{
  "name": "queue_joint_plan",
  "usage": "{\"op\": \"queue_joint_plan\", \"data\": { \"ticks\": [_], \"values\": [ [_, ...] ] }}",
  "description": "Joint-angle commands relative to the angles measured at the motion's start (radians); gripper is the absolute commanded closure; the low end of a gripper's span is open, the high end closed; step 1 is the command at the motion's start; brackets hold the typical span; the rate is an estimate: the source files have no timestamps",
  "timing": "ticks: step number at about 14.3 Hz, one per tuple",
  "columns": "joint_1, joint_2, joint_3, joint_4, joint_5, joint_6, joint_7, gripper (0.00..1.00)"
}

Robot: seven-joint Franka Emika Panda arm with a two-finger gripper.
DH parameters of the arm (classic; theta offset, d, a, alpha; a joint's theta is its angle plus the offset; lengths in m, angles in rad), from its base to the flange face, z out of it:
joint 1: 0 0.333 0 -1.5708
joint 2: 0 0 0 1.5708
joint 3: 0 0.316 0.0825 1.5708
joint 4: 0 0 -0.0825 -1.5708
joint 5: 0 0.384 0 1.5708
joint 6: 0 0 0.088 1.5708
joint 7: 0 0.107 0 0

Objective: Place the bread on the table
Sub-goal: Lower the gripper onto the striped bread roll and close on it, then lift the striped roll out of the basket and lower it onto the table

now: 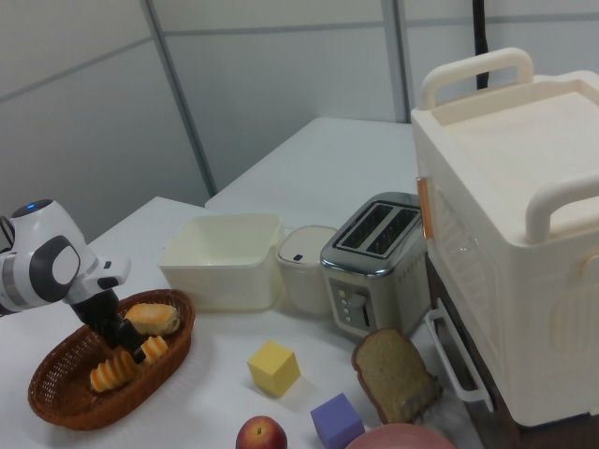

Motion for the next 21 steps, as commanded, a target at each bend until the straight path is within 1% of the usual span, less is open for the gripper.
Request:
{"op": "queue_joint_plan", "data": {
  "ticks": [1,2,3,4,5,6,9,13,18,21],
  "values": [
    [-0.001,0.013,-0.001,0.001,-0.038,0.021,0.033,0.00],
    [-0.001,0.016,-0.001,0.001,-0.038,0.021,0.033,0.00],
    [0.001,0.019,-0.001,0.001,-0.040,0.021,0.033,0.23],
    [-0.001,0.019,-0.001,0.001,-0.040,0.021,0.034,0.64],
    [-0.001,0.019,-0.001,0.001,-0.040,0.021,0.040,0.83],
    [-0.002,0.019,-0.003,0.003,-0.040,0.021,0.042,0.86],
    [-0.001,0.019,-0.003,0.003,-0.057,0.020,0.046,0.86],
    [0.001,0.011,-0.003,0.018,-0.135,0.013,0.114,0.86],
    [-0.007,-0.015,-0.003,0.079,-0.146,-0.066,0.118,0.86],
    [-0.010,-0.027,-0.004,0.088,-0.152,-0.092,0.118,0.86]
  ]
}}
